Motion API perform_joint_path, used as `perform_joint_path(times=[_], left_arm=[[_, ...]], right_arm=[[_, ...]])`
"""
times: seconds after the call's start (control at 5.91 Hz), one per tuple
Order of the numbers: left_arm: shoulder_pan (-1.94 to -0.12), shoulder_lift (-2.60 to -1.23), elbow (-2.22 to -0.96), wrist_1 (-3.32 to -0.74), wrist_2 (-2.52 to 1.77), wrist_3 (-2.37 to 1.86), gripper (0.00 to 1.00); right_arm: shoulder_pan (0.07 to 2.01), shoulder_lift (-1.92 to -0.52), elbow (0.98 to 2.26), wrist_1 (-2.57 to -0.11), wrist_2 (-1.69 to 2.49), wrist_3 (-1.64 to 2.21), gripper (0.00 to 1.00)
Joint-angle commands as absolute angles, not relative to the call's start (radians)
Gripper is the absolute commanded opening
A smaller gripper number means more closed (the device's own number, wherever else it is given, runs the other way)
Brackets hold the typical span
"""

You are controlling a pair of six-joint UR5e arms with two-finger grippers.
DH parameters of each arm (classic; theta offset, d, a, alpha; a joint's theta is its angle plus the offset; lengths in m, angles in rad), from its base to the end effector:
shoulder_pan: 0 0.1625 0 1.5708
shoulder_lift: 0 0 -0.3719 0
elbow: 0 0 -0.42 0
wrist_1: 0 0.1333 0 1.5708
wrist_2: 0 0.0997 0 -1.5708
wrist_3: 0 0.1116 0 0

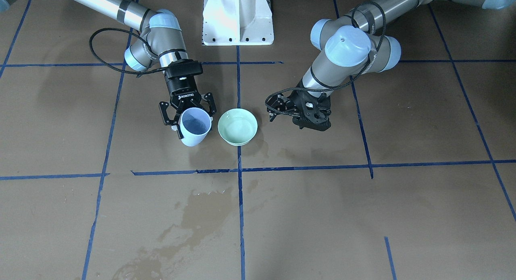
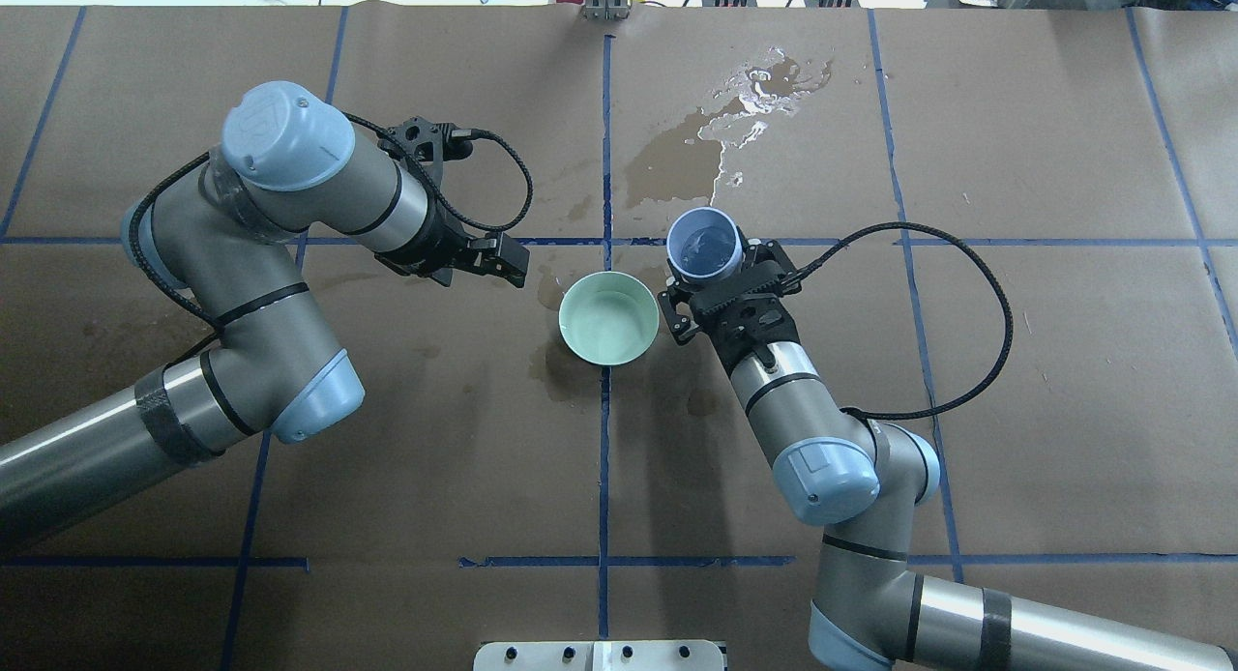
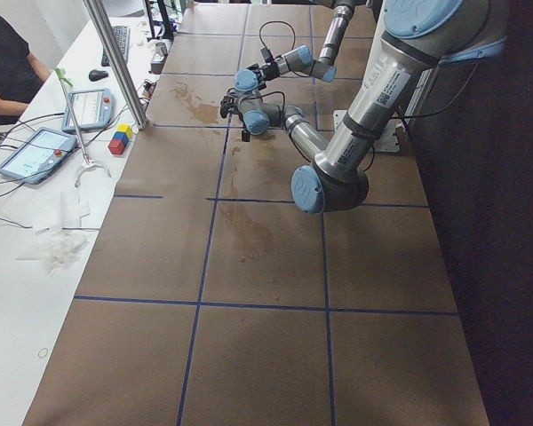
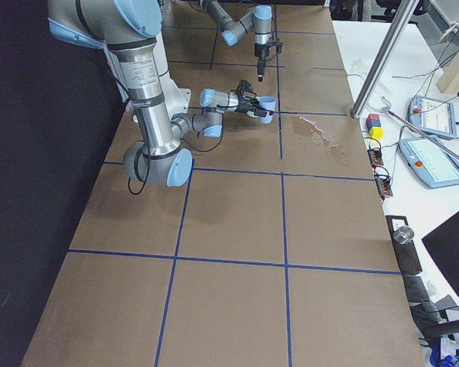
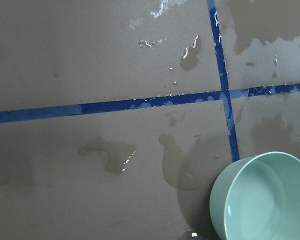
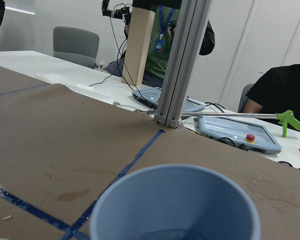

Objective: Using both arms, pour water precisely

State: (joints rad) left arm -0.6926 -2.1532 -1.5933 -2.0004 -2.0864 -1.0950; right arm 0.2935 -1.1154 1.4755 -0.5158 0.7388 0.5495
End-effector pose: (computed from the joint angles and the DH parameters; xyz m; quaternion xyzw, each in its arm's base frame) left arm 0.4767 -0.4973 0.1981 0.0789 0.5211 0.0344 0.8492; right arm -0.5563 -0.3936 0.2617 0.6064 -0.2830 -0.0020 0.7431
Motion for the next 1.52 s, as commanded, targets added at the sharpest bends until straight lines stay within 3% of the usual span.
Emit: perform_joint_path(times=[0.0, 0.51, 1.35], left_arm=[[-0.699, -2.149, -1.627, -2.0, -2.072, -1.097, 1.0], [-0.701, -2.143, -1.635, -2.0, -2.072, -1.095, 1.0], [-0.699, -2.141, -1.635, -2.0, -2.074, -1.097, 1.0]], right_arm=[[0.267, -1.106, 1.48, -0.581, 0.683, 0.423, 0.03], [0.221, -1.048, 1.499, -0.823, 0.523, 0.341, 0.03], [0.201, -1.049, 1.555, -0.953, 0.492, 0.09, 0.03]])
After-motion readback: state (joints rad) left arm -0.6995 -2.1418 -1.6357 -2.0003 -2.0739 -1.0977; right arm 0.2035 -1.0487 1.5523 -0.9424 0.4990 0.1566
